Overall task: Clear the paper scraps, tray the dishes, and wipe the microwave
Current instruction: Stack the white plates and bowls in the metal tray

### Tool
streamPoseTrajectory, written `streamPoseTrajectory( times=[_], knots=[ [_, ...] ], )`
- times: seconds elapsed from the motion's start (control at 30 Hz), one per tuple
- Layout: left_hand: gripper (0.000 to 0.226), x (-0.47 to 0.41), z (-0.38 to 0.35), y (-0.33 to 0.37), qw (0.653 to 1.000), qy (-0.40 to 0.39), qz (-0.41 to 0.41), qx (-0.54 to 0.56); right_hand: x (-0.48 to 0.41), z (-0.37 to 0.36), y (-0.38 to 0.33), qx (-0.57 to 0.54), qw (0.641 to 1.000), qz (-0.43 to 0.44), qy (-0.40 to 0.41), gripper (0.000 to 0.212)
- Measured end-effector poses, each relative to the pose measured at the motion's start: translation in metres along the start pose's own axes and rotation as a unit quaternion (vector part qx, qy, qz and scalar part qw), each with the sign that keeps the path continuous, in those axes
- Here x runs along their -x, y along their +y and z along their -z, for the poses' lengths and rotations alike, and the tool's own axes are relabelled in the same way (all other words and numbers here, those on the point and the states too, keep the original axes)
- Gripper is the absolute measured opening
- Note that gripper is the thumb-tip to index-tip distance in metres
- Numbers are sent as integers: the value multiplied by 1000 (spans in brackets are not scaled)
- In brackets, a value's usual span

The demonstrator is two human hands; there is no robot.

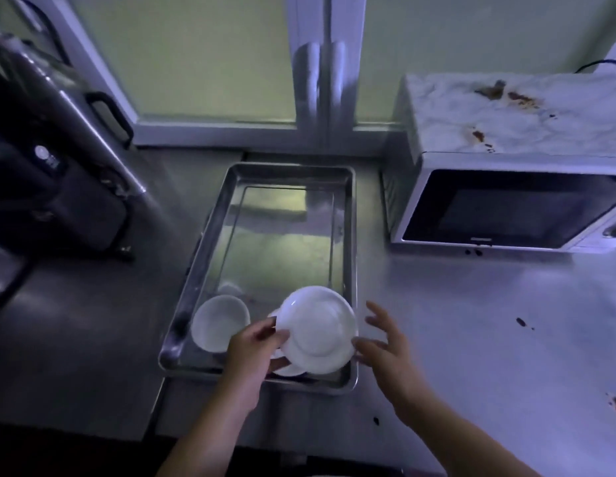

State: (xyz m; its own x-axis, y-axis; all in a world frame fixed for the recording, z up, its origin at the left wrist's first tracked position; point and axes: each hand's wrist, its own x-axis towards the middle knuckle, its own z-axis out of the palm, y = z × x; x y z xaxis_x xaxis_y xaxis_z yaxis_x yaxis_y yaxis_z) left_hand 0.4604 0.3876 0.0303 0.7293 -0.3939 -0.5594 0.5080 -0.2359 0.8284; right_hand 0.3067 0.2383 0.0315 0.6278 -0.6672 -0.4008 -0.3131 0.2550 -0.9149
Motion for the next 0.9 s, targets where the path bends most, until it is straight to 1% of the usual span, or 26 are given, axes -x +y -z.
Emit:
streamPoseTrajectory(
  times=[0.03,0.07,0.13,0.2,0.27,0.33,0.43,0.53,0.67,0.77,0.83,0.9],
  knots=[
    [20,-6,11,-11,1000,12,6,-15,-7,-12,6,-26,997,-66,-3,55],
    [23,-13,20,-21,999,19,9,-33,-14,-24,12,-36,994,-106,-1,52],
    [30,-28,32,-37,998,16,12,-65,-28,-43,23,-17,990,-141,11,45],
    [38,-37,38,-46,996,-3,9,-91,-42,-59,32,-5,986,-165,26,38],
    [43,-43,42,-53,987,-15,-21,-157,-55,-72,39,20,982,-178,52,43],
    [48,-45,45,-54,967,-34,-58,-245,-66,-81,42,48,982,-167,70,50],
    [44,-46,50,-53,934,-37,-92,-343,-73,-93,40,80,983,-149,72,54],
    [36,-45,54,-52,932,-50,-85,-348,-77,-101,42,121,979,-144,76,52],
    [39,-46,55,-47,945,-95,-10,-313,-76,-109,47,161,976,-130,74,53],
    [37,-48,51,-44,951,-105,24,-290,-73,-113,48,184,973,-118,68,57],
    [43,-48,48,-43,952,-116,37,-281,-73,-113,47,193,972,-113,71,59],
    [61,-49,44,-41,951,-134,47,-275,-73,-112,46,195,971,-112,76,61]
  ],
)
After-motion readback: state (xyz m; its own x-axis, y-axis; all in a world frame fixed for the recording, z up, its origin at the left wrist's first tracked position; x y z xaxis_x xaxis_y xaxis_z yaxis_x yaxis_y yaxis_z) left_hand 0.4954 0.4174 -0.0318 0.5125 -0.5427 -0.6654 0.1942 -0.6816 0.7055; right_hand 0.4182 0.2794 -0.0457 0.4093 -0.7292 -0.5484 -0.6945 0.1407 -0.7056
